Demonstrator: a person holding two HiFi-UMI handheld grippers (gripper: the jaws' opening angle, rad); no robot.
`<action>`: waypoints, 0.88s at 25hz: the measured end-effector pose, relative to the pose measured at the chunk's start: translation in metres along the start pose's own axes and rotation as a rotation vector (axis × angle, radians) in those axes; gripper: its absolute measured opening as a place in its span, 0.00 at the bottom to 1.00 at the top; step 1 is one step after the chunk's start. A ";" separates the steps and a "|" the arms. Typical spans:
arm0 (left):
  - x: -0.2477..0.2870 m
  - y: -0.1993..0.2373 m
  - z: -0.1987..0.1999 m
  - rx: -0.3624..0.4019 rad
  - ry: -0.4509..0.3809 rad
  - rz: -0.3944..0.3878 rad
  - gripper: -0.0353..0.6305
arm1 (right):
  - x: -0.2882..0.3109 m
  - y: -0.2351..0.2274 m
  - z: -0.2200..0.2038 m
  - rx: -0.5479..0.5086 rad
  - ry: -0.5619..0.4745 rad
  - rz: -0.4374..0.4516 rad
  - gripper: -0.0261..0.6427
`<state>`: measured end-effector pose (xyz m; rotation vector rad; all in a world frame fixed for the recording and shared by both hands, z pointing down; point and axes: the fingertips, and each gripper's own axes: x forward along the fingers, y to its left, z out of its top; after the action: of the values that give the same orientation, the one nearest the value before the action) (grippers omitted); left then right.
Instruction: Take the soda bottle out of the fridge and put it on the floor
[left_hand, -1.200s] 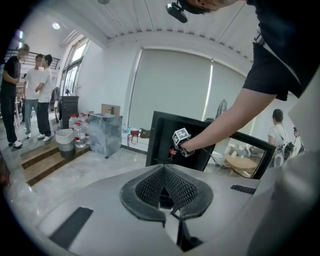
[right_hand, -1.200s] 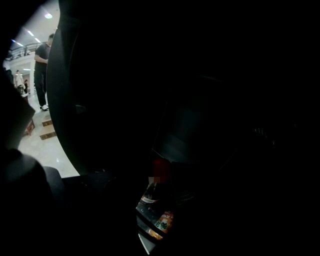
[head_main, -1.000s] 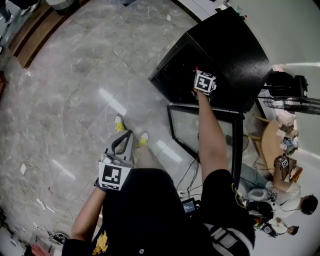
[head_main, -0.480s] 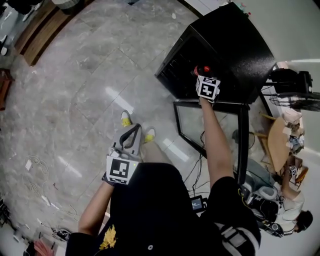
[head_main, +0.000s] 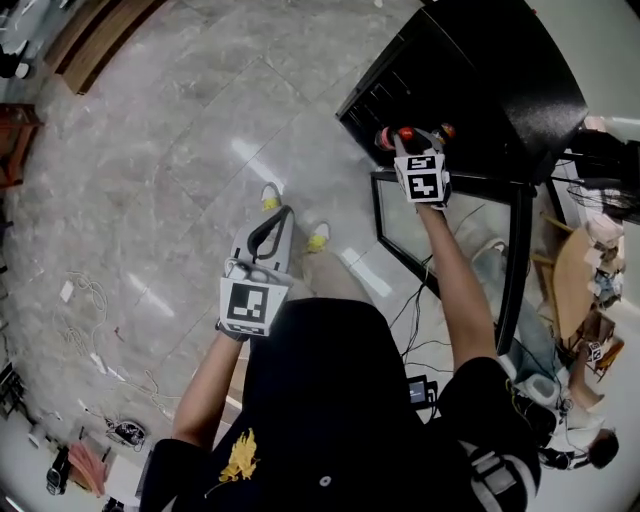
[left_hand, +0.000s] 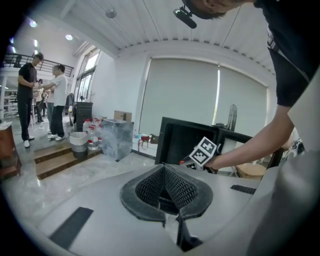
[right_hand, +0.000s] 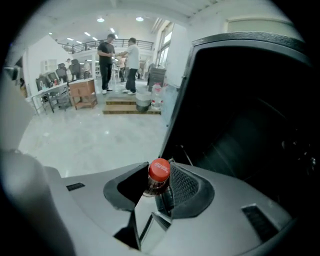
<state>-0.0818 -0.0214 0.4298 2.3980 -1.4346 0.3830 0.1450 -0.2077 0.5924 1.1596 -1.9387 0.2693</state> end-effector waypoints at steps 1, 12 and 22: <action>-0.003 0.002 0.000 -0.015 -0.010 0.019 0.08 | 0.002 0.014 -0.006 -0.022 0.014 0.027 0.22; -0.007 0.031 -0.036 -0.092 -0.018 0.145 0.08 | 0.089 0.144 -0.105 -0.152 0.243 0.233 0.22; 0.050 0.080 -0.123 -0.179 0.079 0.115 0.08 | 0.205 0.213 -0.231 -0.059 0.444 0.233 0.22</action>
<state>-0.1374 -0.0467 0.5723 2.1427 -1.5082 0.3564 0.0555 -0.0907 0.9374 0.7554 -1.6685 0.5415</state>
